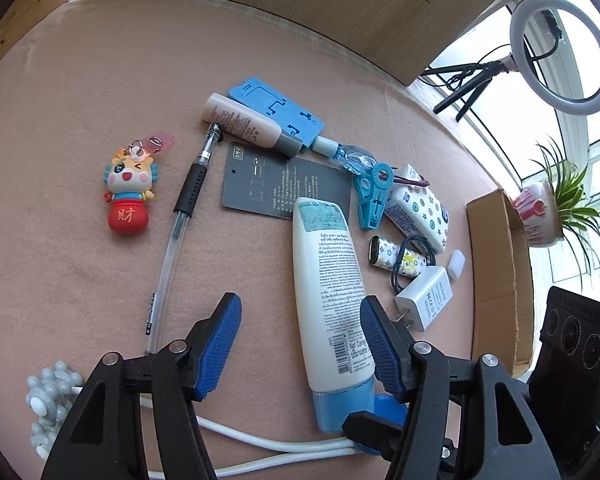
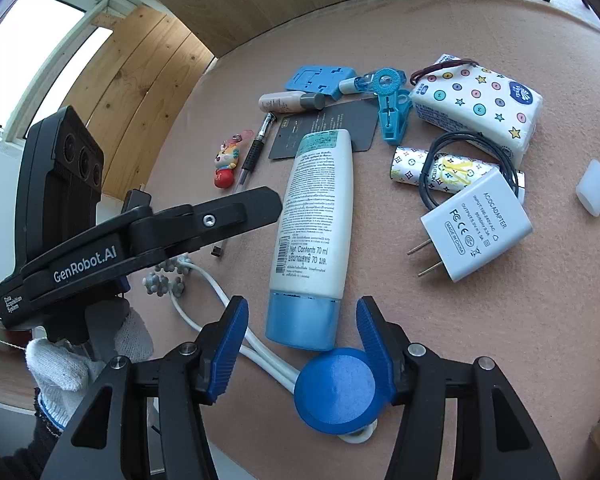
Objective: Organize objects
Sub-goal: 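Grasp the lotion tube with the right tool and lift it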
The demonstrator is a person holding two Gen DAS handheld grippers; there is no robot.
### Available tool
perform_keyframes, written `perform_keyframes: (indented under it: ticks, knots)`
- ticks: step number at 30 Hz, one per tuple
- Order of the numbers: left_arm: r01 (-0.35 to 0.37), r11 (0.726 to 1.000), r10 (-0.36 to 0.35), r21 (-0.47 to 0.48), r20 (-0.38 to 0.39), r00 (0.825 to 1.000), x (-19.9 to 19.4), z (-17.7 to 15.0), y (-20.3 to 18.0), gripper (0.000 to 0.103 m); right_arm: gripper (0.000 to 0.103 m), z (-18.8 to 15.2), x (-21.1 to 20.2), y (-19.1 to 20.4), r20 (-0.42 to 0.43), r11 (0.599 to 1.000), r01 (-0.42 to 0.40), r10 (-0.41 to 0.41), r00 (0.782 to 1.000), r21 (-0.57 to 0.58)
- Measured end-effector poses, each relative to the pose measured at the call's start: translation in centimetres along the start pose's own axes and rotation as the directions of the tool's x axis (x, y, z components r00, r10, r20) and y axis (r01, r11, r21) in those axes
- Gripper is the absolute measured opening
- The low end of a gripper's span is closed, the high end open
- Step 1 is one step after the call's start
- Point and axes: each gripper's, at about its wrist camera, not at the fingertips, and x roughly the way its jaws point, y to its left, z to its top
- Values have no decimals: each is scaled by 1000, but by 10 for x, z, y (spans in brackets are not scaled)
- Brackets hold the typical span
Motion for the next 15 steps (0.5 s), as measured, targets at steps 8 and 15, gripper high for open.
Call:
perform_keyframes:
  ticks: [8,15]
  knots:
    - [19,1000,-19,-1,26,999,-14,-4,9,47,53,-4,-12,-33,31,986,-103,100,995,134]
    - [49,998,-48,45,-9,999,-12,-24,-2,47,51,14,-9,-49,59,959,-175,166,984,223]
